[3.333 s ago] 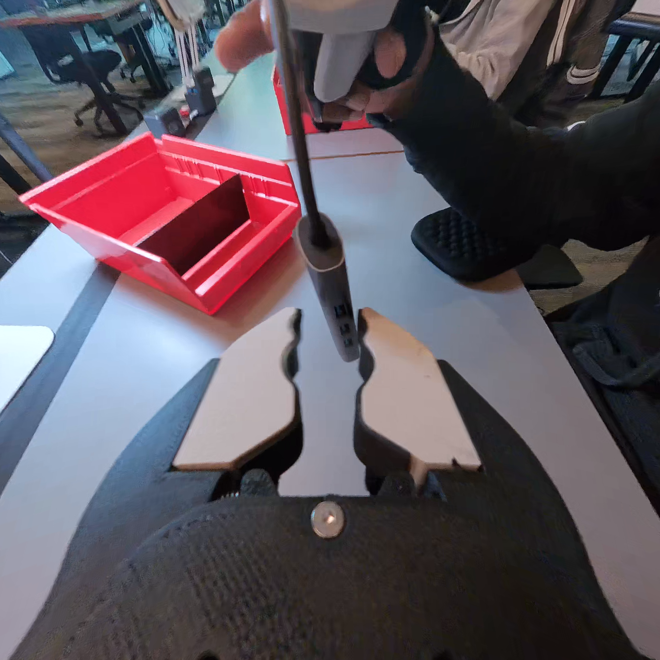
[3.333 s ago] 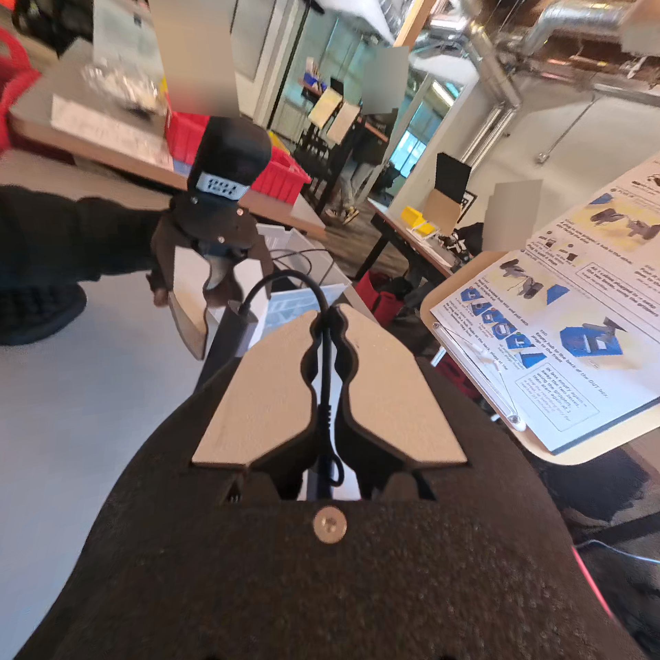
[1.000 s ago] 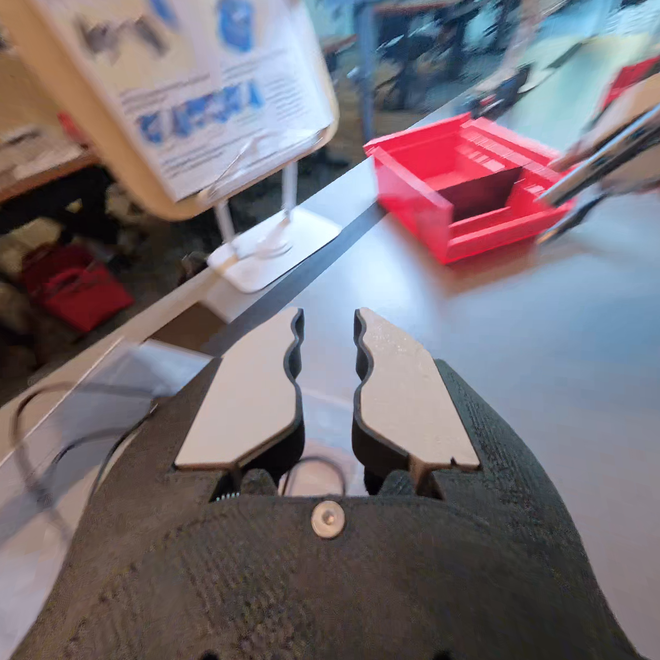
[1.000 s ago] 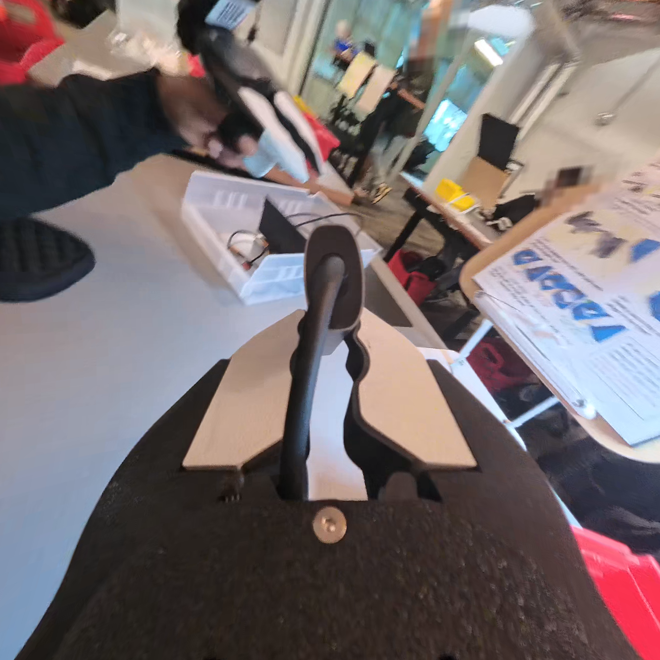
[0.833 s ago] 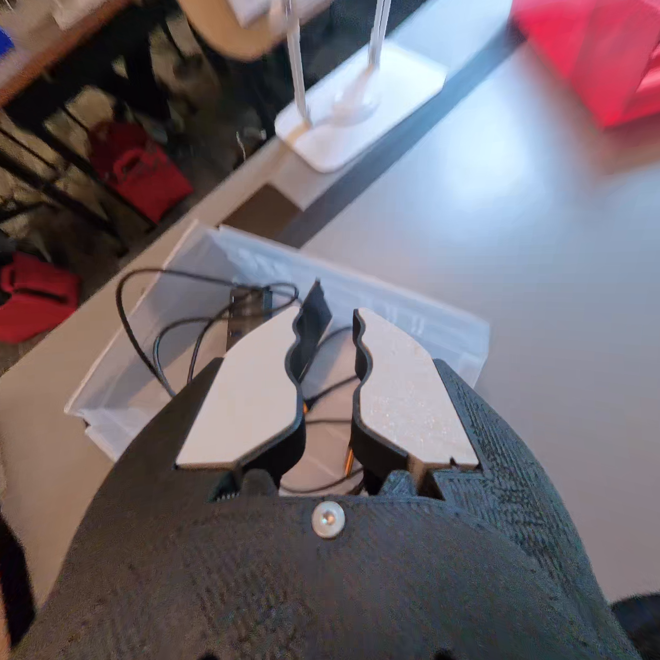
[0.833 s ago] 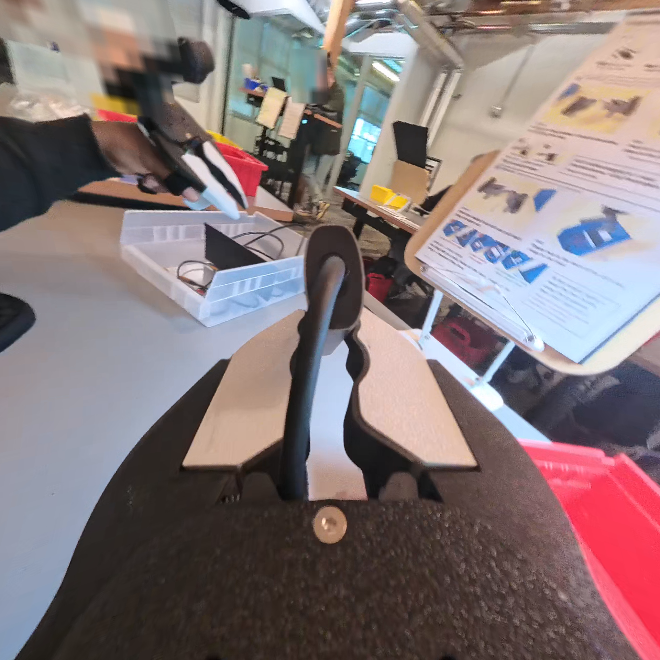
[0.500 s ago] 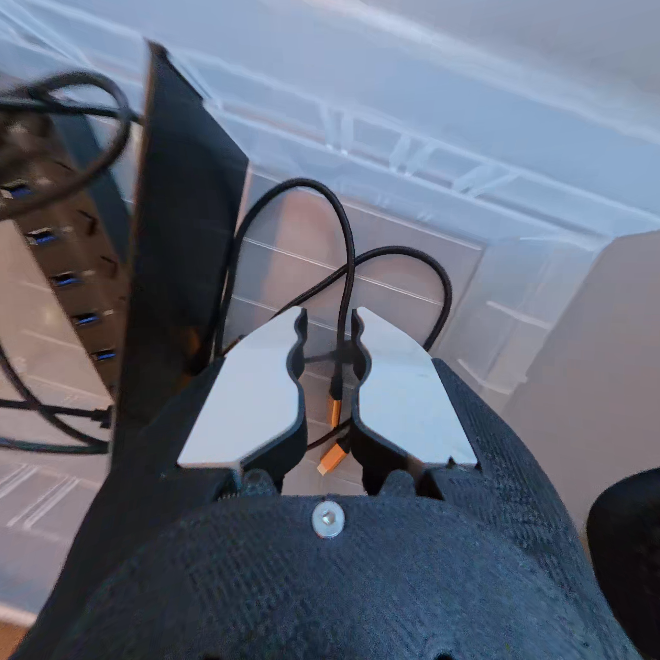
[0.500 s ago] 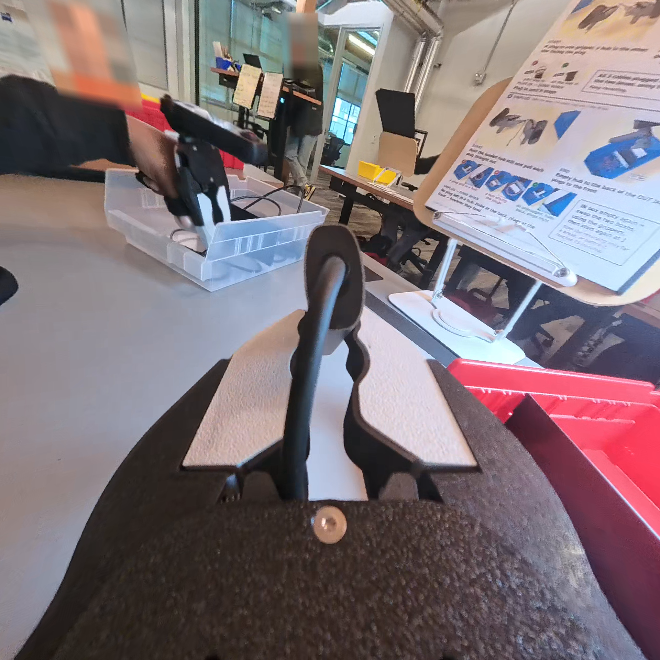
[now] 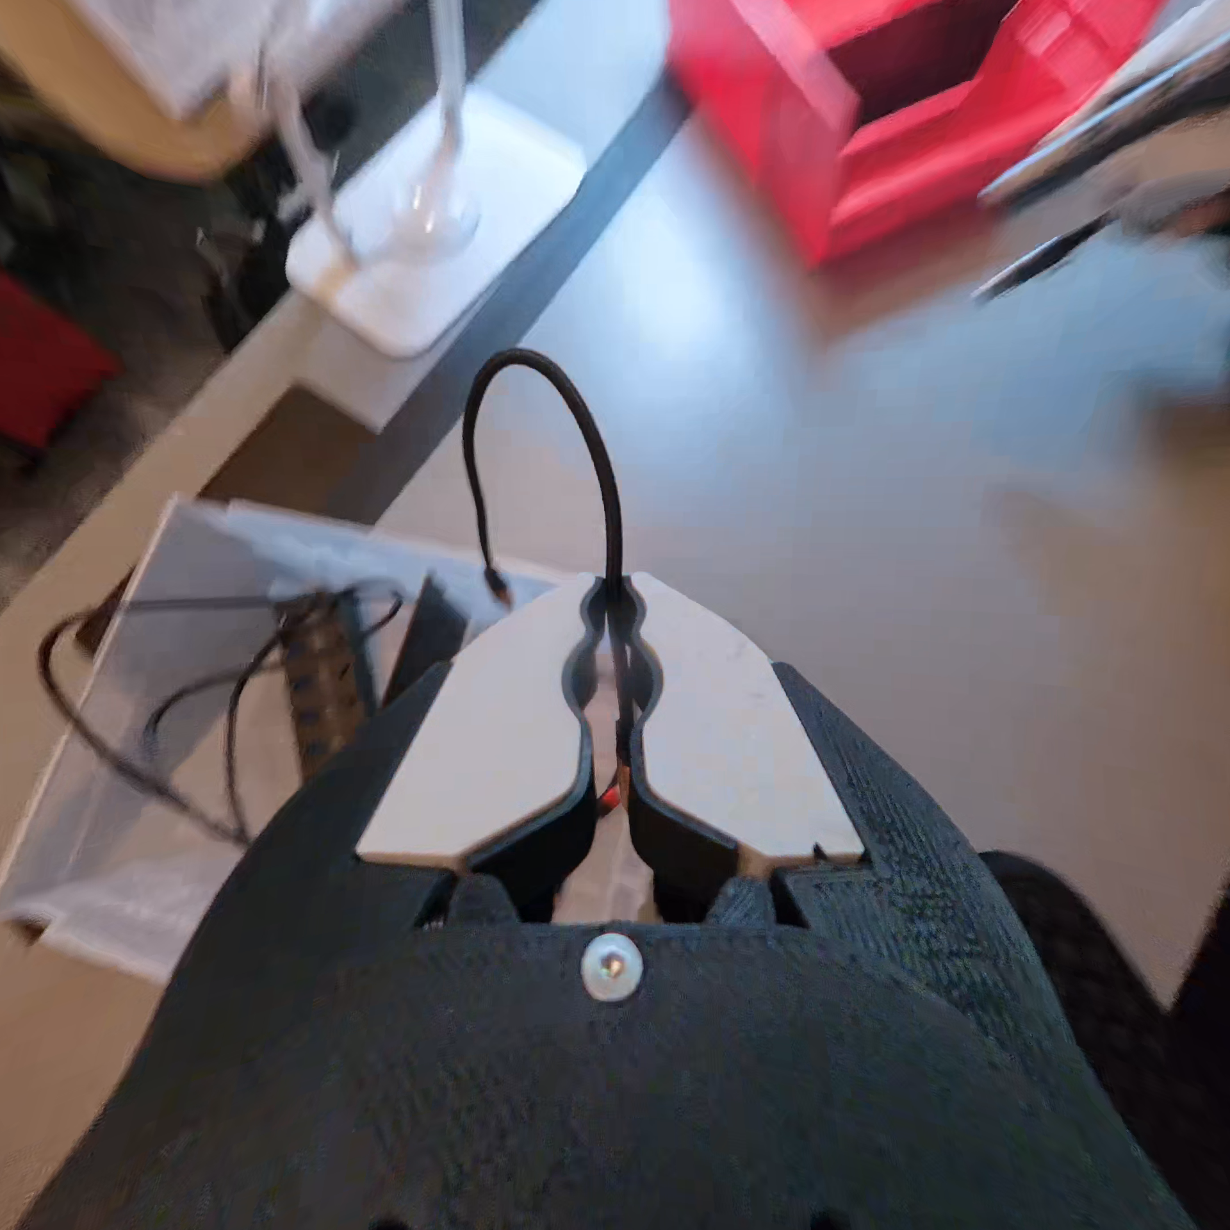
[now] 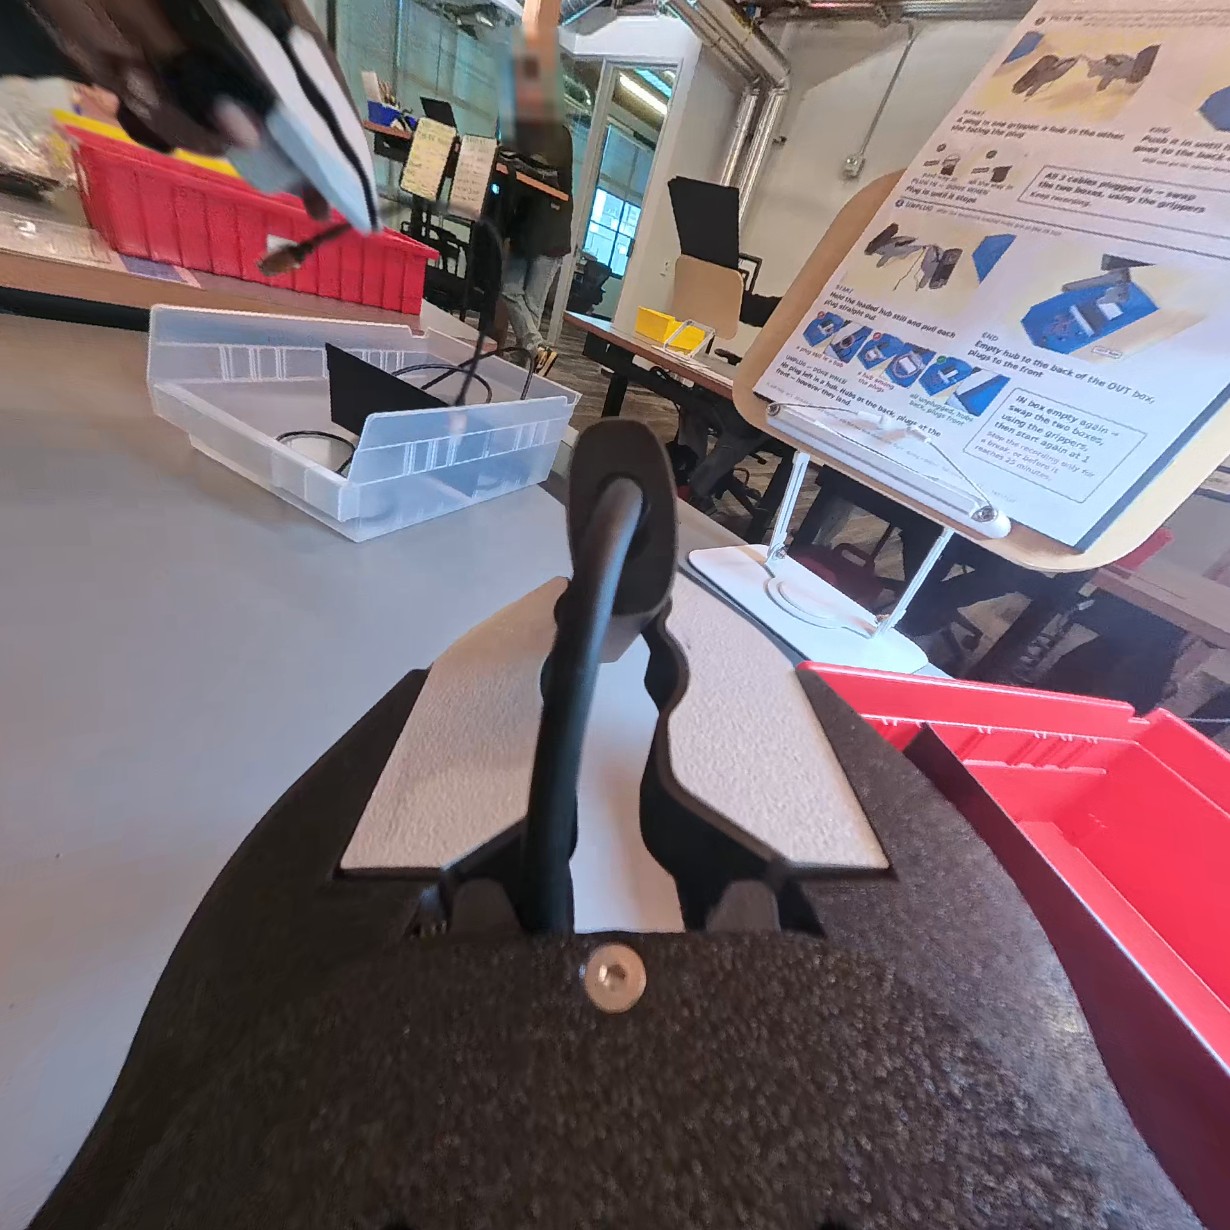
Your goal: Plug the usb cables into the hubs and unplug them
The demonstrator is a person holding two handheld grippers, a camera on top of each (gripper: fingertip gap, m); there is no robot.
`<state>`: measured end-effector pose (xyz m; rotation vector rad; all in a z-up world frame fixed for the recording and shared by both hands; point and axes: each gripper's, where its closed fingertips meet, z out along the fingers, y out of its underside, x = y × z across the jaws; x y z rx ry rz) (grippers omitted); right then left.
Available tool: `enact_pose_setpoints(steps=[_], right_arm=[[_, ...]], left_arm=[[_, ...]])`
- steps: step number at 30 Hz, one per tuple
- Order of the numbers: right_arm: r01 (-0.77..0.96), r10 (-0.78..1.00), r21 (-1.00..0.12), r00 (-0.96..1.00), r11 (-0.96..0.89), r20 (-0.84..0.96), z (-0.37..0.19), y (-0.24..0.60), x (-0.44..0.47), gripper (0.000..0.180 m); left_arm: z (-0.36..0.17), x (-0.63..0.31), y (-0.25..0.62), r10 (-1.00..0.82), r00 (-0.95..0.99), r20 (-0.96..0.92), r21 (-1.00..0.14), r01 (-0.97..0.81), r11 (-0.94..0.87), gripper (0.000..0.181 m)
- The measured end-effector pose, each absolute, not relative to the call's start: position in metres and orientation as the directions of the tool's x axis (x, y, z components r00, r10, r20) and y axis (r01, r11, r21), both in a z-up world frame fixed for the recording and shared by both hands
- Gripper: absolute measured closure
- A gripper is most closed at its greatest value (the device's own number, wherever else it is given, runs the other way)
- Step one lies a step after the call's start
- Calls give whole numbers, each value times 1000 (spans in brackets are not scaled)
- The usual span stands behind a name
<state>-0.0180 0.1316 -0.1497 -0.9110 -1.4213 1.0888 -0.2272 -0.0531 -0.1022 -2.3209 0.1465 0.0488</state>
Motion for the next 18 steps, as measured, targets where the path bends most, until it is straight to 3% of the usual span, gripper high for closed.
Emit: enact_pose_setpoints(steps=[4, 7, 13, 18], right_arm=[[-36, 948, -954, -102, 298, 300, -148, 135, -18, 162], [-33, 949, -953, -80, 302, 304, -148, 141, -15, 162], [-27, 955, -956, -49, 291, 292, -148, 153, -13, 162], [-10, 956, -957, -48, 291, 291, -153, 157, -14, 162]], left_arm=[[-51, -153, -41, -233, 972, 41, -890, -70, -451, 177], [-54, -112, -36, -313, 927, 206, -932, 88, -352, 177], [-128, -63, -37, -384, 781, 492, -860, 367, -355, 177], [-212, -71, -54, -234, 822, 520, -785, 351, -511, 170]])
